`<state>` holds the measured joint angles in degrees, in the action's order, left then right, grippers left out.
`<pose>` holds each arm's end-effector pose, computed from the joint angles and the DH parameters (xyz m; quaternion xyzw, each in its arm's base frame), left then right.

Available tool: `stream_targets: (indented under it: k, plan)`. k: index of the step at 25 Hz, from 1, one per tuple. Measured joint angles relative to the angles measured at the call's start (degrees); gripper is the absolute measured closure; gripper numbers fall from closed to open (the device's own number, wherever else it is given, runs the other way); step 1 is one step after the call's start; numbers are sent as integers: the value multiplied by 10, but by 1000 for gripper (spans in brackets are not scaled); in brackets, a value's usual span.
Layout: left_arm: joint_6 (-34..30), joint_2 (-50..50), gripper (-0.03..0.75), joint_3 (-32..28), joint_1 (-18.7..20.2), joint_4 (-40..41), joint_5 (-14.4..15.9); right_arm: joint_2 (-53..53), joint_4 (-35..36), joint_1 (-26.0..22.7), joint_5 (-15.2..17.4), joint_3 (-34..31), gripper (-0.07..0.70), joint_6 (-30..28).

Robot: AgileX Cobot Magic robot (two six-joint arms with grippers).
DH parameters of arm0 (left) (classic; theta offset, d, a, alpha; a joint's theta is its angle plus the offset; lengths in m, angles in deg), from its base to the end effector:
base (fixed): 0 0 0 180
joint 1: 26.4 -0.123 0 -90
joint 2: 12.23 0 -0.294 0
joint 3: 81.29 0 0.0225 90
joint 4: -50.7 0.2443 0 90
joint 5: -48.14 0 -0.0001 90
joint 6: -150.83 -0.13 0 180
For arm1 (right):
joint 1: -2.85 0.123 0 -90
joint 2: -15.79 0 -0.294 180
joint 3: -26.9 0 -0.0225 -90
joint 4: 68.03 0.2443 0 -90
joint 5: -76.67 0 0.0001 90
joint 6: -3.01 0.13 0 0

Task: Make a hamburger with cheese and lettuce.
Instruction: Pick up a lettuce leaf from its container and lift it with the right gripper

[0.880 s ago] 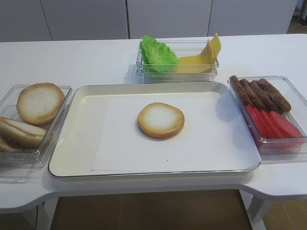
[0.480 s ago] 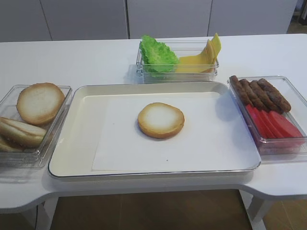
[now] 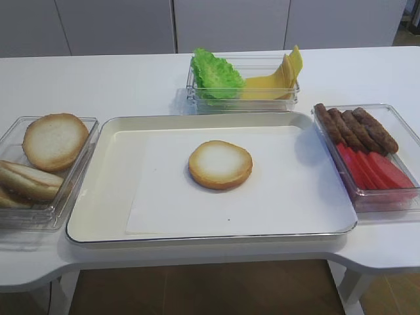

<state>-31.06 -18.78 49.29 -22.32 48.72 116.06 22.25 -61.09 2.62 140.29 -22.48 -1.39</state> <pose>0.0053 -0.0046 0.2394 0.0477 0.8811 -0.0262 0.4698 0.0101 0.0140 0.2486 -0.0355 0.8614 0.0400 0.5052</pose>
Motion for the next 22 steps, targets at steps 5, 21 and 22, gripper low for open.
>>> stream_targets:
  k: [5,21,22]
  plan:
    - [0,0,365,0,0,0,0,12,72,0,-15,16,4,2]
    - [0,0,365,0,0,0,0,288,131,0,-170,109,66,-25]
    - [0,0,365,0,0,0,0,319,131,0,-174,122,71,-26]
